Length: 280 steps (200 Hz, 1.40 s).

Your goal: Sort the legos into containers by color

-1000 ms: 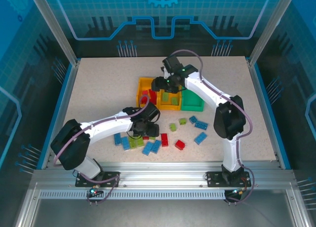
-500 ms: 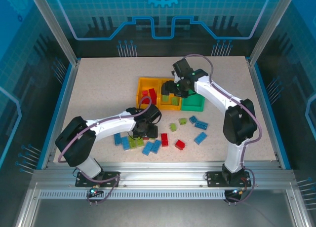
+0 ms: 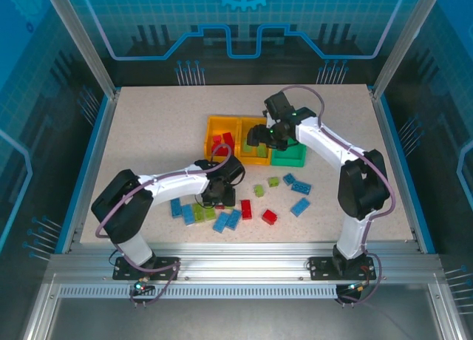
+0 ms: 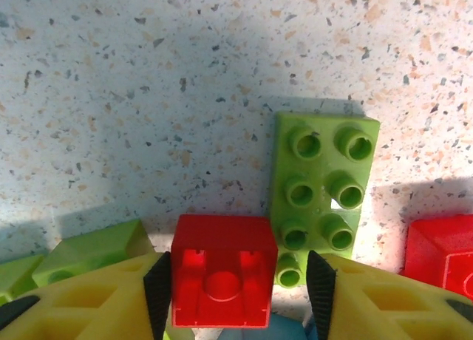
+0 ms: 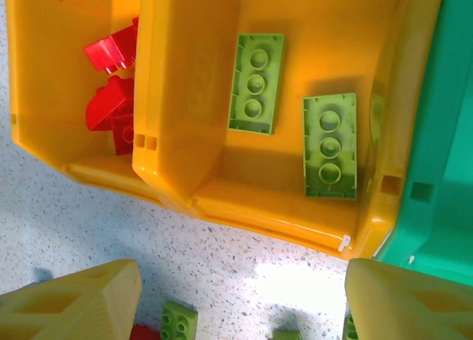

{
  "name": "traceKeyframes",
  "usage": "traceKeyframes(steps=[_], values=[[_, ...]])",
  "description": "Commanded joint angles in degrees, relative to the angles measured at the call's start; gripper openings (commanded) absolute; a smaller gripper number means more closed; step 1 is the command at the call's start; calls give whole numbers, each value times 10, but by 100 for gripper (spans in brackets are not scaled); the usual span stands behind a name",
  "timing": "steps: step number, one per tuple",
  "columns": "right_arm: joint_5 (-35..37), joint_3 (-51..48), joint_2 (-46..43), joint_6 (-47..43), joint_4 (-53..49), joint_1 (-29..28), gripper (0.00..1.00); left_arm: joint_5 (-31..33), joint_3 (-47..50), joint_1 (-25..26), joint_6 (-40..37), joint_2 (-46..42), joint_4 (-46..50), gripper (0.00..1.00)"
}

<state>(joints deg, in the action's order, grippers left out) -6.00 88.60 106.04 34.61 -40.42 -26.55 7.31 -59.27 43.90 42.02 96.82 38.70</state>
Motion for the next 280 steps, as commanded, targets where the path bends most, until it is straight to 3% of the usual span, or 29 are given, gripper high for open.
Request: traceKeyframes(steps=[1, 93, 162, 209, 280], values=[[8, -13, -29, -6, 3, 9, 75, 7, -22, 1, 3, 16, 9, 49], [11, -33, -43, -7, 5, 18, 75, 13, -25, -3, 3, 18, 15, 34], [29, -83, -95, -28, 6, 6, 75, 31, -59, -55, -33, -11, 50, 33], [51, -148, -145, -28, 12, -37, 75, 31, -167, -121, -98, 13, 63, 35], [93, -209, -139, 54, 1, -153, 73, 22, -372, -189, -153, 156, 65, 36]])
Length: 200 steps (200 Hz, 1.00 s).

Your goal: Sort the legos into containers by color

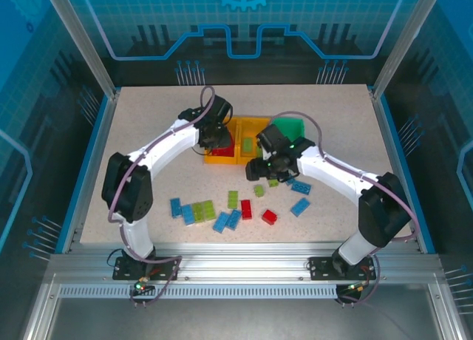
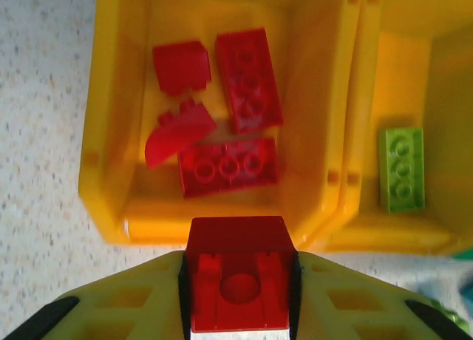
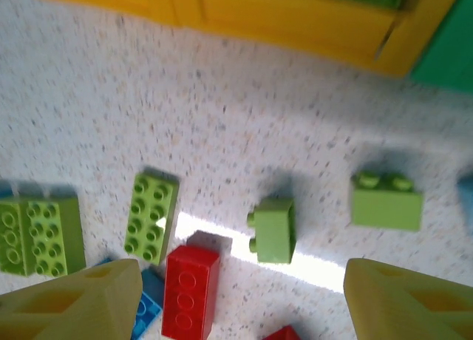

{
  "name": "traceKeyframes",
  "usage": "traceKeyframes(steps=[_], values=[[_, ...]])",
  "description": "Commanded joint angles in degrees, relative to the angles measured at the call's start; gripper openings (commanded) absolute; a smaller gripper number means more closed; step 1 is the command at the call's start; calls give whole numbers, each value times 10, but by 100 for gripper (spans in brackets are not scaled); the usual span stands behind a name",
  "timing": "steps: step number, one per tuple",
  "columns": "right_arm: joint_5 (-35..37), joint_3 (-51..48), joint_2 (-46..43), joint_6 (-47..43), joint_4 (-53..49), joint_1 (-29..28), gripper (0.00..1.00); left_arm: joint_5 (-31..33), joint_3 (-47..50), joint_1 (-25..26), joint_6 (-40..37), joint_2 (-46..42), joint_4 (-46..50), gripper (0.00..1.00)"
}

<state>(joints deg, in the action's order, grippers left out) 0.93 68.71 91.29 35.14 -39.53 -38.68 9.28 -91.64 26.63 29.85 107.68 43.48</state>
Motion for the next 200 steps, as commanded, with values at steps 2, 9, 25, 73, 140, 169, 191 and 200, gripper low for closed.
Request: traceKeyframes(steps=[2, 9, 25, 73, 140, 169, 191, 200], values=[[25, -9, 9, 51, -8, -35, 73, 2, -52, -17, -32, 51, 17, 36], [27, -7, 16, 62, -8, -46, 73, 0, -70, -20, -32, 65, 19, 36], [35, 2, 36, 78, -14, -69, 73, -9, -100, -27, -30, 93, 21, 36], [80, 19, 73, 73, -61, -114, 73, -29, -135, -35, -19, 136, 18, 40], [93, -63, 2, -144, -75, -118, 78, -49, -136, -39, -14, 136, 11, 50], [67, -89, -3, -185, -89, -118, 78, -54, -131, -39, -9, 128, 10, 58], [30, -94, 2, -198, -92, -118, 76, -62, -123, -39, -2, 115, 1, 73], [14, -94, 7, -202, -91, -118, 76, -66, -122, -39, 2, 110, -2, 80]])
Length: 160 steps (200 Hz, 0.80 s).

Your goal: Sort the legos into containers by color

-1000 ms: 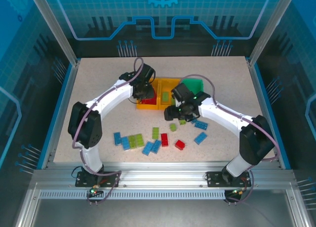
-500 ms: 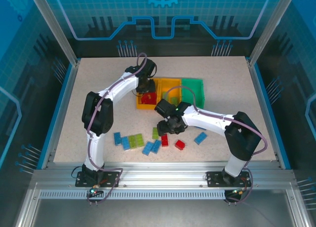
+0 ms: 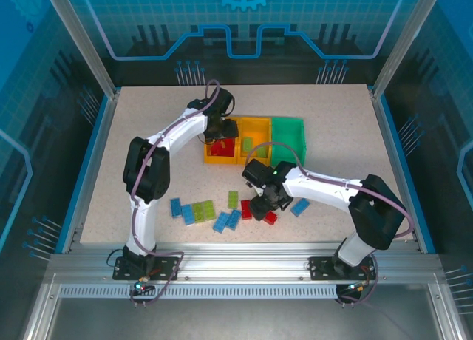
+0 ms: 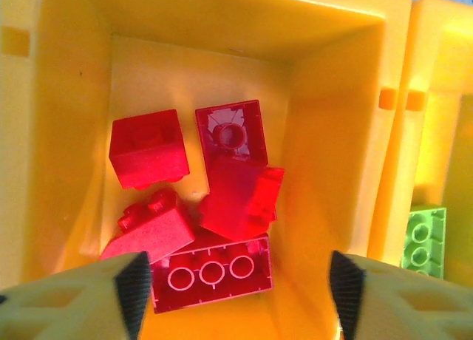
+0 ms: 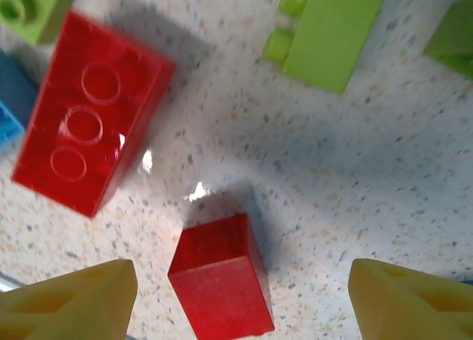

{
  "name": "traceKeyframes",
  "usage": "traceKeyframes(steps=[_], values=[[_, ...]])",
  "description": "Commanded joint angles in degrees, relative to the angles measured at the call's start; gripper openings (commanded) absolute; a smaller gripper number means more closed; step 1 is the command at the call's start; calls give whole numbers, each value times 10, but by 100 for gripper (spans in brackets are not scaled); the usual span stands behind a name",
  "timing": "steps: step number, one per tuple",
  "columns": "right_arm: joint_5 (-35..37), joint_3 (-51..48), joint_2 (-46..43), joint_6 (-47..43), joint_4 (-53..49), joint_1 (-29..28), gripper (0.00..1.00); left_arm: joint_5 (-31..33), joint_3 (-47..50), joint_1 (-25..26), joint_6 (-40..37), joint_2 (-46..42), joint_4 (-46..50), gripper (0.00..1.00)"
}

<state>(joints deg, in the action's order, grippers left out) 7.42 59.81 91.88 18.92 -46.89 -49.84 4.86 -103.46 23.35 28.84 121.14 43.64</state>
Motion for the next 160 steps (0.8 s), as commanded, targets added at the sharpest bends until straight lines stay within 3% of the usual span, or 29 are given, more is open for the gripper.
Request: traceKeyframes(steps=[1, 12, 16, 78, 132, 160], values=[[-51, -5, 2, -40, -17, -7, 76, -23, -3, -6, 12, -25, -4, 81], [-52, -6, 12, -41, -20, -9, 75, -30, 0, -6, 17, -33, -7, 97], [-49, -6, 15, -40, -22, -10, 75, -32, 2, -6, 18, -36, -9, 99], [-38, -8, 70, -38, -21, -13, 67, -42, 66, -6, 53, -109, -53, 99], [-37, -3, 63, -25, -18, -14, 34, -39, 129, -8, 68, -164, -65, 99], [-43, 24, 26, -19, -17, -10, 26, -28, 192, -14, 74, -203, -73, 99]])
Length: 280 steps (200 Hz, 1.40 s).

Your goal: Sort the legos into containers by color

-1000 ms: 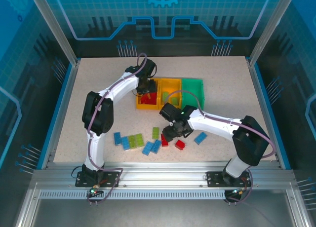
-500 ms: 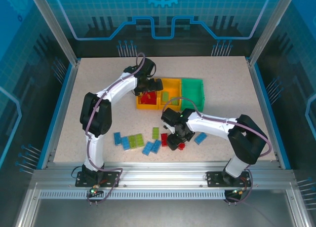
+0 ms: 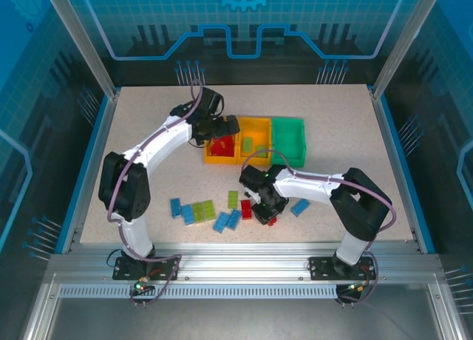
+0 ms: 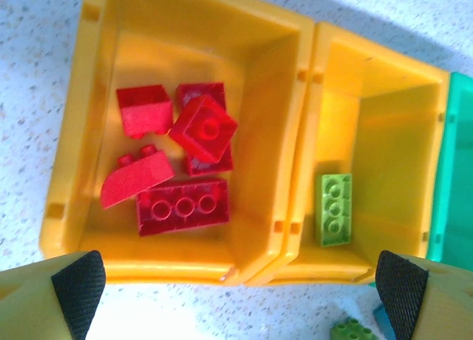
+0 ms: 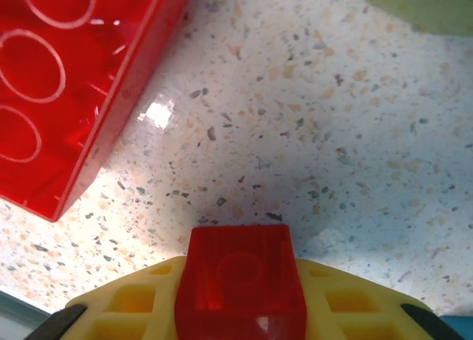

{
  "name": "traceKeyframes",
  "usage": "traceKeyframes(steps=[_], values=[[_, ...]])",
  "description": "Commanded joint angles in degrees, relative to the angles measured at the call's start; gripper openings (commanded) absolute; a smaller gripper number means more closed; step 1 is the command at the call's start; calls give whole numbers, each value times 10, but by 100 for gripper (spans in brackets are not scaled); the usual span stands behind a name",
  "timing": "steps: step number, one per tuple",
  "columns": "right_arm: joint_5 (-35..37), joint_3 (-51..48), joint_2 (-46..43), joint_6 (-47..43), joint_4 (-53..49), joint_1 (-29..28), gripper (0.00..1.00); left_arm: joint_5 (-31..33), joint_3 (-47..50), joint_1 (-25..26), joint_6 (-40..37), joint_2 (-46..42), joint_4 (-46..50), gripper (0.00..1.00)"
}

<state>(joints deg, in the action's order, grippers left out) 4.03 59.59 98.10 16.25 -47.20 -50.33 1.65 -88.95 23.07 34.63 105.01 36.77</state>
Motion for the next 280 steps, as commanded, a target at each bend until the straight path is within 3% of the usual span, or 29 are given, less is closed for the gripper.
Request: traceKeyframes(steps=[1, 52, 101, 158, 209, 232, 270, 280], values=[[-10, 28, -37, 8, -14, -5, 26, 4, 49, -11, 17, -44, -5, 99], [-76, 130, -44, 57, 44, 67, 24, 22, 161, -31, 6, -123, -9, 99], [-155, 308, 88, 160, 85, 145, 22, 7, 236, -30, -7, -167, -3, 99], [-144, 528, 252, 211, 35, 161, 24, -9, 334, -21, 14, -233, -18, 99], [-127, 582, 316, 264, 51, 167, 31, 7, 368, 2, 29, -257, -12, 99], [-121, 611, 333, 267, 46, 169, 38, 16, 379, 16, 35, -267, -8, 99], [-128, 674, 367, 253, 11, 170, 69, 41, 392, 34, 56, -287, 25, 99], [-134, 671, 361, 250, 11, 170, 73, 46, 398, 35, 64, -294, 33, 99]])
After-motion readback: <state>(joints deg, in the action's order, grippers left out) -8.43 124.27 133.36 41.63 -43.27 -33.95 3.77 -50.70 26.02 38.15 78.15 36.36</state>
